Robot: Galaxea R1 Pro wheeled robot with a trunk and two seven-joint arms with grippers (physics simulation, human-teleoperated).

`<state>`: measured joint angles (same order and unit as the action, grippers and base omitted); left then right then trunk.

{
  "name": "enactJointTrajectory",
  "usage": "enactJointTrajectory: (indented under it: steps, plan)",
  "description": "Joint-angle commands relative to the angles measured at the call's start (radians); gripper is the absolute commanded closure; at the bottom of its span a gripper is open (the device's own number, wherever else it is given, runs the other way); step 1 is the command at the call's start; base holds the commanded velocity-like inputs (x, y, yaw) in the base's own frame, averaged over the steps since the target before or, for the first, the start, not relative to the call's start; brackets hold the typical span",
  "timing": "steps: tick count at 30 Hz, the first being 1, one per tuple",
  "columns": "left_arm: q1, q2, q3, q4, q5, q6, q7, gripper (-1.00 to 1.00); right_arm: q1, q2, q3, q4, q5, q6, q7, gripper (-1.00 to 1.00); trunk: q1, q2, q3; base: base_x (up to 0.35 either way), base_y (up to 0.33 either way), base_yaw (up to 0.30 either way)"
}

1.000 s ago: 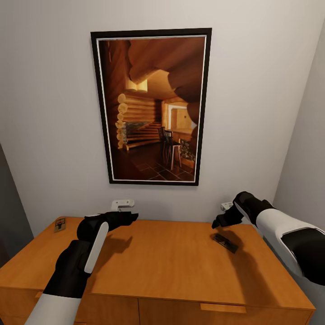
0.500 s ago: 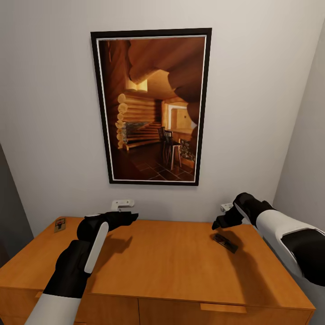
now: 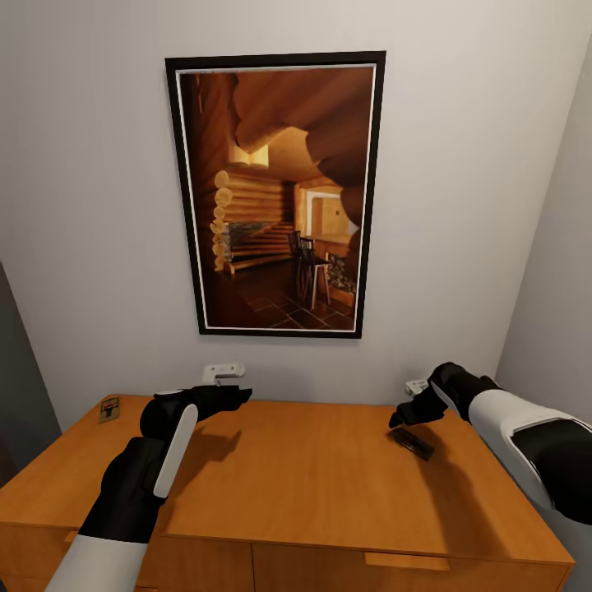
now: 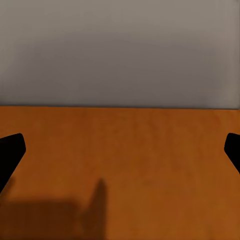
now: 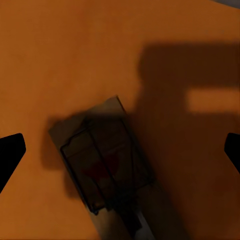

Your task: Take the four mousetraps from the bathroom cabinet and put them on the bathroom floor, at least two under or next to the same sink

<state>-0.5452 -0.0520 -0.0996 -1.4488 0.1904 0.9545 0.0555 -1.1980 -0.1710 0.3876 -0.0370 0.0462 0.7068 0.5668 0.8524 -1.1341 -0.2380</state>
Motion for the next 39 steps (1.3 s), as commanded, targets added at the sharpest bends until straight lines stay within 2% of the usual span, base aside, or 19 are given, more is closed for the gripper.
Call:
enactJointTrajectory:
  steps: [1,18,39]
  plan:
    - [-0.001,0.0,0.0,-0.001,0.007,0.004,0.006,-1.0,0.0,-0.001,0.005,0.0,0.005,0.001,0.009,-1.0,0.0,-0.001,-0.001,0.0,0.0,0.0]
    - [-0.001,0.0,0.0,-0.001,0.007,0.004,0.007,-1.0,0.026,-0.001,0.005,0.008,0.005,-0.036,0.011,-1.0,0.0,-0.001,-0.001,0.0,0.0,0.0]
    - [-0.001,0.0,0.0,-0.001,0.007,0.004,0.007,-1.0,0.036,-0.001,0.005,0.034,0.014,-0.042,0.003,-1.0,0.0,-0.001,-0.001,0.0,0.0,0.0]
